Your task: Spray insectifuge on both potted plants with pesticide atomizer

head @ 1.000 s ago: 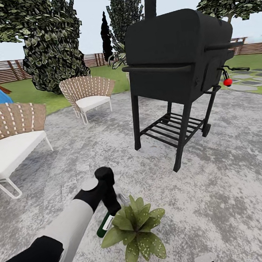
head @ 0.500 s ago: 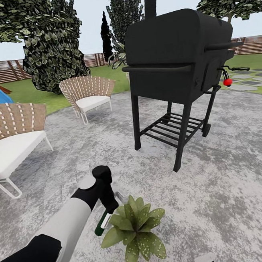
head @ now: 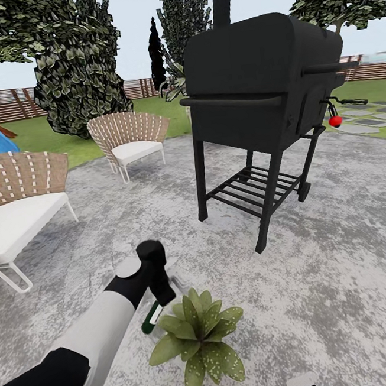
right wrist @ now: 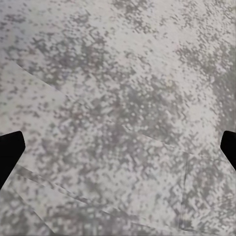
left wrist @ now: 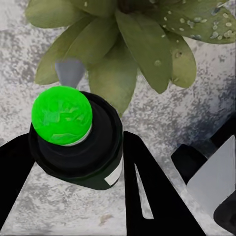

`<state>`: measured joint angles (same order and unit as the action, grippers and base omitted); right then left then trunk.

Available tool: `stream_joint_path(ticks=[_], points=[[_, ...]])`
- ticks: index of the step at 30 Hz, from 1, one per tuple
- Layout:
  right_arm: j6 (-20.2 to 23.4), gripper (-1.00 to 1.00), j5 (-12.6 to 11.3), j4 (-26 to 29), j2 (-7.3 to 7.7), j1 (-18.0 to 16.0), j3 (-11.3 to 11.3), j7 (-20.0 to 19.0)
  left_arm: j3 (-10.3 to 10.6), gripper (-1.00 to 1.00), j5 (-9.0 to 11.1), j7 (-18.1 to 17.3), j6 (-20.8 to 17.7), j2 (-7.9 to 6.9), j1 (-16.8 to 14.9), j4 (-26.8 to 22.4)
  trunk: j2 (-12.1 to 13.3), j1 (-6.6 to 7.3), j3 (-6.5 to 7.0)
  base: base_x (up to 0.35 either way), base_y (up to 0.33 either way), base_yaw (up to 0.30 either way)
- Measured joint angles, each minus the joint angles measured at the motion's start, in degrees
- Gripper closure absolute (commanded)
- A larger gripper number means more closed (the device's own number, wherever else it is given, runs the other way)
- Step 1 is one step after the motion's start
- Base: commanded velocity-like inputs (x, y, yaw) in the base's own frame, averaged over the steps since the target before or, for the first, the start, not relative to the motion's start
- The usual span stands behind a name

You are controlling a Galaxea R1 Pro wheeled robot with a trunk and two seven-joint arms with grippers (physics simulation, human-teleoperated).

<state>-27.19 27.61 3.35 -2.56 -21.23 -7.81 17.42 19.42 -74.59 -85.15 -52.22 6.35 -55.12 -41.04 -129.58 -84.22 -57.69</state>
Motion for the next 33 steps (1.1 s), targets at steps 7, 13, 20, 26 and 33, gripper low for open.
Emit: stream_joint_path(ticks=[7,13,20,26,33], points=[[0.0,-1.00,0.0,0.0,0.03,0.0,0.0,0.0,-0.3,1.00,0.6,2.9,0.0,0.42,0.1,-0.1,0.0,0.00,0.00,0.000,0.000,0.000],[0.0,-1.00,0.0,0.0,0.03,0.0,0.0,0.0,0.5,1.00,4.8,-2.2,-0.1,0.50,-0.6,2.0,0.0,0.00,0.00,0.000,0.000,0.000],[0.0,-1.00,0.0,0.0,0.03,0.0,0.0,0.0,0.7,1.00,-5.0,-4.3,0.7,-0.61,0.0,2.9,0.0,-0.01,0.00,-0.041,0.000,0.000],[0.0,-1.00,0.0,0.0,0.03,0.0,0.0,0.0,0.9,1.00,-5.9,-4.3,0.6,-0.41,0.1,2.9,0.0,-0.03,0.00,-0.301,-0.065,0.000],[0.0,-1.00,0.0,0.0,-0.06,0.0,0.1,0.0,0.7,1.00,-6.0,-4.3,0.5,-0.26,0.1,3.0,0.0,0.00,0.00,-0.056,-0.028,0.187]])
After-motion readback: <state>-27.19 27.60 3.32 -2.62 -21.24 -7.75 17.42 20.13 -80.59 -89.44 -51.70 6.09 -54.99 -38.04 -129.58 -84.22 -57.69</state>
